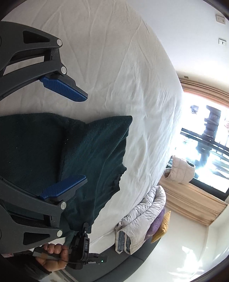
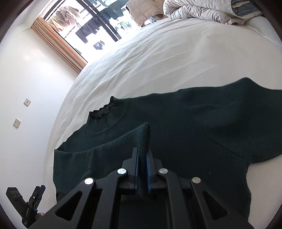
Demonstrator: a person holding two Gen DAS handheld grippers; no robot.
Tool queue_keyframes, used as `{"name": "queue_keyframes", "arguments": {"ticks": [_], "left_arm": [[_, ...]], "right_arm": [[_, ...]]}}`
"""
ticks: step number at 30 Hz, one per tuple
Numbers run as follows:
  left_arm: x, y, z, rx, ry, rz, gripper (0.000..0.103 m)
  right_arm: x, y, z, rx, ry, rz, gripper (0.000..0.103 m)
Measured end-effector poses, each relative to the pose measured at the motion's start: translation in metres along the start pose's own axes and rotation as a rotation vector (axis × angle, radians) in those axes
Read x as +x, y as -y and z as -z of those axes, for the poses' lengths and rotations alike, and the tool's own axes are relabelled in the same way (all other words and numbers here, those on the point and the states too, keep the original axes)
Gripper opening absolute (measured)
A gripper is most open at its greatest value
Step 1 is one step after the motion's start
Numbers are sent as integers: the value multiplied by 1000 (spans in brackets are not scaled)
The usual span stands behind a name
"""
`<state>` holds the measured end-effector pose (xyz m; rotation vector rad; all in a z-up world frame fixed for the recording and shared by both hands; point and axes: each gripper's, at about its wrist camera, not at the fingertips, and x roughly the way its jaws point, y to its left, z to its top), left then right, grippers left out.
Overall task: Fold small clothes
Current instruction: 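Fold the held sleeve across the sweater body with the right gripper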
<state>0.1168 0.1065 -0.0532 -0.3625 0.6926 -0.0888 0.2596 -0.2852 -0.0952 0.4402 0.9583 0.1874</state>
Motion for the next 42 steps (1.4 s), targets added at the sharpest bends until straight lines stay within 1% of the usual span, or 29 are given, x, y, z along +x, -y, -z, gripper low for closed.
{"name": "queue_keyframes", "arguments": {"ticks": [7,12,13,14,15,17,18,19,22,24,25,27,30,32,35,37,39,42], "left_arm": [[14,9,-11,31,7,-17,85],[26,13,-30,66,33,-62,85],[30,15,-33,78,31,-72,82],[34,16,-37,90,30,-87,74],[37,19,-40,101,28,-94,68],[47,25,-44,146,19,-121,48],[52,27,-45,172,14,-134,43],[59,29,-45,204,5,-154,33],[78,25,-46,255,-29,-202,33],[94,19,-50,293,-78,-234,32],[103,16,-51,318,-101,-247,27],[119,9,-52,362,-134,-288,27],[142,-5,-57,368,-193,-301,27],[151,-6,-61,394,-196,-311,27],[165,3,-63,480,-201,-352,27],[172,2,-65,491,-205,-361,27],[167,2,-69,481,-192,-360,27],[136,12,-74,478,-108,-381,27]], "right_arm": [[20,2,-16,-12,-8,39,9],[28,-4,-23,-32,-3,53,9],[30,-5,-23,-38,-3,59,9],[32,-4,-22,-39,-4,62,9],[33,-3,-22,-36,-9,61,9],[38,1,-20,-26,-14,67,9],[40,3,-20,-19,-17,66,9],[41,5,-20,-14,-18,66,9],[43,6,-20,-14,-18,66,9],[45,7,-20,-15,-22,65,9],[46,8,-20,-13,-24,63,9],[47,9,-19,-8,-22,61,9],[49,11,-19,-6,-22,62,9],[50,11,-19,-8,-21,63,9],[54,12,-20,-6,-23,70,9],[54,11,-20,-11,-23,77,9],[55,9,-20,-23,-27,82,9],[54,11,-19,-31,-30,76,10]]}}
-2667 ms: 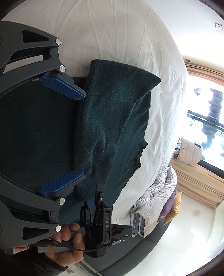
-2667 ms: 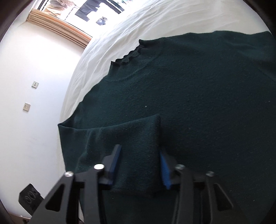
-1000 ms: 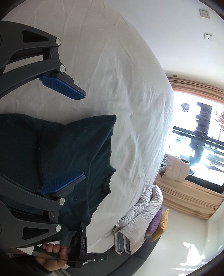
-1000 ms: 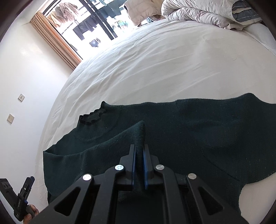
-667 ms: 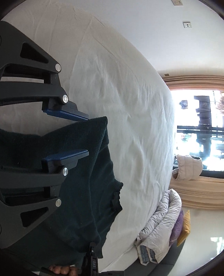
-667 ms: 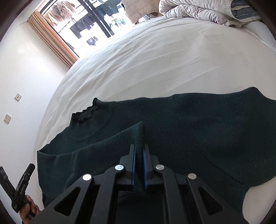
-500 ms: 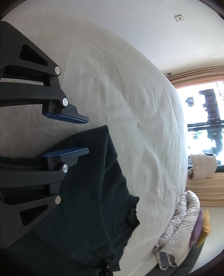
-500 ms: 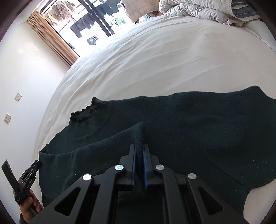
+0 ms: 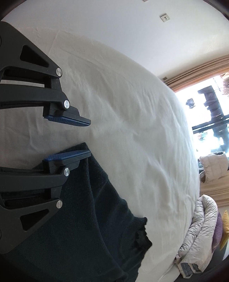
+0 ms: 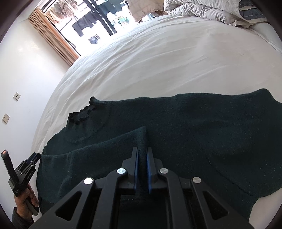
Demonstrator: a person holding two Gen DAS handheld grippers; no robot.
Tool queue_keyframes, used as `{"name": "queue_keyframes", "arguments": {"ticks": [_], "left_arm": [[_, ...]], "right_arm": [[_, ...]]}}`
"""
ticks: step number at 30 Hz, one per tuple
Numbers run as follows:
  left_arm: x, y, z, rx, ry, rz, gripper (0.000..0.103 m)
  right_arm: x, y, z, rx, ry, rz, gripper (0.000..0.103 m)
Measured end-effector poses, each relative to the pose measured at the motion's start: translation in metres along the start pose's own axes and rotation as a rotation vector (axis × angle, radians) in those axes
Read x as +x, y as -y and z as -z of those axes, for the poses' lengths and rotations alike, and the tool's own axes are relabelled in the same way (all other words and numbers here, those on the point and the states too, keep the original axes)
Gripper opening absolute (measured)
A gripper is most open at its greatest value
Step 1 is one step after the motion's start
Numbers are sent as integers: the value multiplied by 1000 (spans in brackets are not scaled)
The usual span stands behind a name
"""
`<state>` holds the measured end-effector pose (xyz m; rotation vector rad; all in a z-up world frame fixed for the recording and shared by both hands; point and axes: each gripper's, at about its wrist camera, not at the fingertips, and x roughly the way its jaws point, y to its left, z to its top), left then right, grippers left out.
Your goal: Fold small clothes
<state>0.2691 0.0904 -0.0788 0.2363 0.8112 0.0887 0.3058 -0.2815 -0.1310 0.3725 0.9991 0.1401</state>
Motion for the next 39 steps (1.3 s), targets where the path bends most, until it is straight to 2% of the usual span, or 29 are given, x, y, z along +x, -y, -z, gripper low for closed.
{"name": "queue_keyframes", "arguments": {"ticks": [3,5,7,9,11,13,14,15,17,19,20,22,23,24,25,27,29,30,31,33,34,39], "left_arm": [[-45,12,4,22,93,-16,27],[-59,32,12,80,109,-11,27],[-51,49,24,114,71,0,27],[-24,60,40,127,-23,7,27],[-15,61,53,114,-12,2,27],[-15,61,50,118,-25,-4,27],[-15,61,49,118,-31,-4,27],[-16,60,48,118,-35,-5,27],[-22,62,47,128,-33,-37,27],[-31,70,45,147,-20,-68,27],[-37,76,45,152,-17,-67,27],[-49,90,44,146,-11,-45,27],[-49,96,45,145,-21,-29,27],[-46,100,46,146,-38,-27,27],[-40,102,49,142,-55,-29,27],[-36,99,50,110,-60,-8,27],[-34,89,53,62,-68,34,27],[-33,85,54,46,-71,50,27],[-31,83,54,35,-73,61,27],[-32,82,56,25,-66,68,27],[-33,81,56,27,-61,66,27],[-25,82,54,22,-46,67,27]], "right_arm": [[-3,5,2,27,5,-24,11],[-2,8,3,39,7,-26,11],[-2,8,4,40,12,-24,11],[-3,11,4,38,8,-23,14],[-8,15,3,51,12,-11,17],[-20,16,4,57,43,34,28],[-29,13,5,56,72,53,30],[-37,10,7,55,93,35,30],[-49,-4,15,36,124,-56,30],[-50,-19,24,2,112,-131,30],[-44,-29,31,-23,78,-184,30],[-31,-38,39,-66,25,-201,30],[-19,-35,42,-71,-9,-166,30],[-12,-27,43,-45,-28,-154,27],[-9,-17,44,-8,-30,-175,14],[-14,13,41,84,-22,-209,1],[-30,37,40,128,13,-192,1],[-44,50,39,141,46,-167,5],[-64,67,40,168,98,-128,24],[-102,107,42,261,210,-150,45],[-124,135,46,326,270,-167,51],[-200,277,75,665,461,-143,54]]}}
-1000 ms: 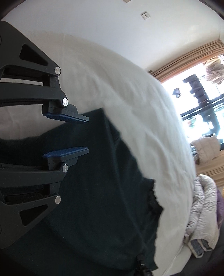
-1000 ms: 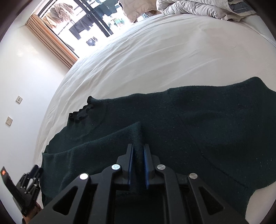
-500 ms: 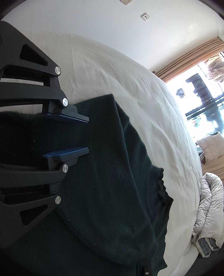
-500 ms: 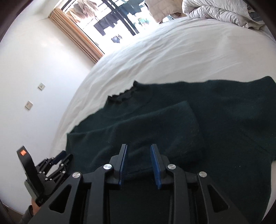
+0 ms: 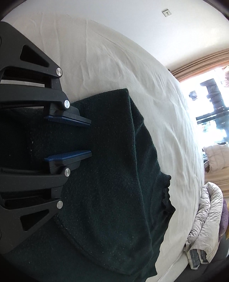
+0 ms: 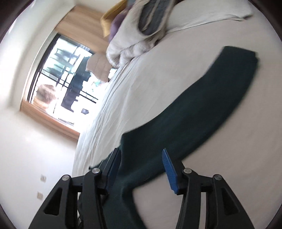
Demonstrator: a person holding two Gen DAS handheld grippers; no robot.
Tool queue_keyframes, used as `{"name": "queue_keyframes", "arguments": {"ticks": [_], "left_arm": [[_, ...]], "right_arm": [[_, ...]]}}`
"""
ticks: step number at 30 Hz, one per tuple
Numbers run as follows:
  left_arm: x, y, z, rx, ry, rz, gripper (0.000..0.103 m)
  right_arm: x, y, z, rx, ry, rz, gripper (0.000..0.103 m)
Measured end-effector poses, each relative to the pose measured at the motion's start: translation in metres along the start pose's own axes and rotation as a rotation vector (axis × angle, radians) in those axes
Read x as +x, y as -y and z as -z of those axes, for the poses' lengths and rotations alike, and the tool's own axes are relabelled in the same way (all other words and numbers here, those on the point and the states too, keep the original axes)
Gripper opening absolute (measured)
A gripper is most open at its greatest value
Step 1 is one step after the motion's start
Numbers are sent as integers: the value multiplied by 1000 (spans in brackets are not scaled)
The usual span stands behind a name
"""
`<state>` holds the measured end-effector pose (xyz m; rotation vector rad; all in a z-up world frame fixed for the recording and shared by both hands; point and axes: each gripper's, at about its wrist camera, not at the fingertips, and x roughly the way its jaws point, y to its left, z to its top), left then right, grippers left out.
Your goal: Fold small clothes
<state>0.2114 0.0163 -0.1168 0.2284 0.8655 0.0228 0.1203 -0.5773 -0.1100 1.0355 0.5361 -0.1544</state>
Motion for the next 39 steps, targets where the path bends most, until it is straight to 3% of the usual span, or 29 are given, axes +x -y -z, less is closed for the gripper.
{"name": "queue_keyframes", "arguments": {"ticks": [3,7,18,24,28,33,39], "left_arm": [[3,-5,0,-25,5,26,27],[5,-3,1,-16,9,11,27],[5,0,0,1,15,-12,27],[6,-1,1,-2,21,-12,27],[6,-2,1,-8,25,-7,27],[5,-4,2,-14,30,-1,27],[3,-11,2,-45,40,32,27]], "right_arm": [[-31,61,-37,159,80,23,54],[-25,107,-55,275,64,37,53],[20,118,-98,385,73,-43,39],[38,113,-111,355,76,-6,15],[31,75,-100,226,94,15,13],[32,-27,-67,-18,55,-42,13],[52,-174,31,-360,-58,-146,13]]}}
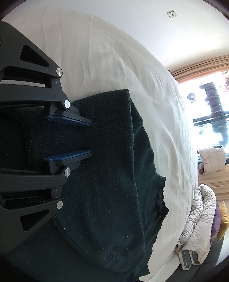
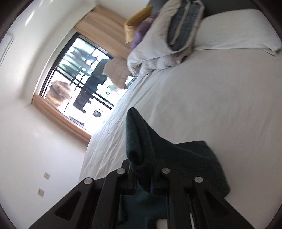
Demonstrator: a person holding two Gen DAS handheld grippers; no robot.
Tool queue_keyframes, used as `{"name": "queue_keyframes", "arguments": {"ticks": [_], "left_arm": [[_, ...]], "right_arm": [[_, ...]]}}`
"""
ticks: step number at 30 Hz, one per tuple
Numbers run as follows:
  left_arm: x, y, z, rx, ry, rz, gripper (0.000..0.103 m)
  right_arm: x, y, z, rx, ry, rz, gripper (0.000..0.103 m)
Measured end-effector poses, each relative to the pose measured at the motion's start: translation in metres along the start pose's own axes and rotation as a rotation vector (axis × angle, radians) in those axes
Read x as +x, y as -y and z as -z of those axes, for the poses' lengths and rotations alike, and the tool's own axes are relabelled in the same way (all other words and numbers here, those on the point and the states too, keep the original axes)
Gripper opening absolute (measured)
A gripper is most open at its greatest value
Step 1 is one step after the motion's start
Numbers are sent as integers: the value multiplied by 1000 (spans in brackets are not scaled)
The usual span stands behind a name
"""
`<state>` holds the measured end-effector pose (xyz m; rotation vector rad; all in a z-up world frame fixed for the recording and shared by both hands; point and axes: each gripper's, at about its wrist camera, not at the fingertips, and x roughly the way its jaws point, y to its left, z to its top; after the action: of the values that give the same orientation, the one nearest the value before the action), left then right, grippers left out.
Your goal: Fold small clothes
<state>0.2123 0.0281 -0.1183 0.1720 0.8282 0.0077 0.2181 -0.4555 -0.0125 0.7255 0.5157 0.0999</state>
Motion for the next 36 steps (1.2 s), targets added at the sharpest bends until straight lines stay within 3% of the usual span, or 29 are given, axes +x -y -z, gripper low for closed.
{"name": "queue_keyframes", "arguments": {"ticks": [7,10,14,21,28,32,36], "left_arm": [[-3,-20,1,-111,10,110,28],[-5,-37,1,-195,12,201,30],[-7,-59,6,-336,34,398,58],[-19,-87,20,-502,94,542,62],[-42,-129,48,-686,139,559,68],[-49,-141,53,-693,138,541,68],[-53,-146,52,-679,128,521,68]], "right_arm": [[78,-142,108,-293,-188,-48,13],[105,-164,148,-347,-258,-36,13],[120,-195,185,-432,-286,-41,13],[147,-230,235,-520,-348,-37,13],[173,-249,277,-555,-396,-41,14],[192,-258,299,-587,-426,-27,18],[209,-258,316,-596,-451,-13,30]]}}
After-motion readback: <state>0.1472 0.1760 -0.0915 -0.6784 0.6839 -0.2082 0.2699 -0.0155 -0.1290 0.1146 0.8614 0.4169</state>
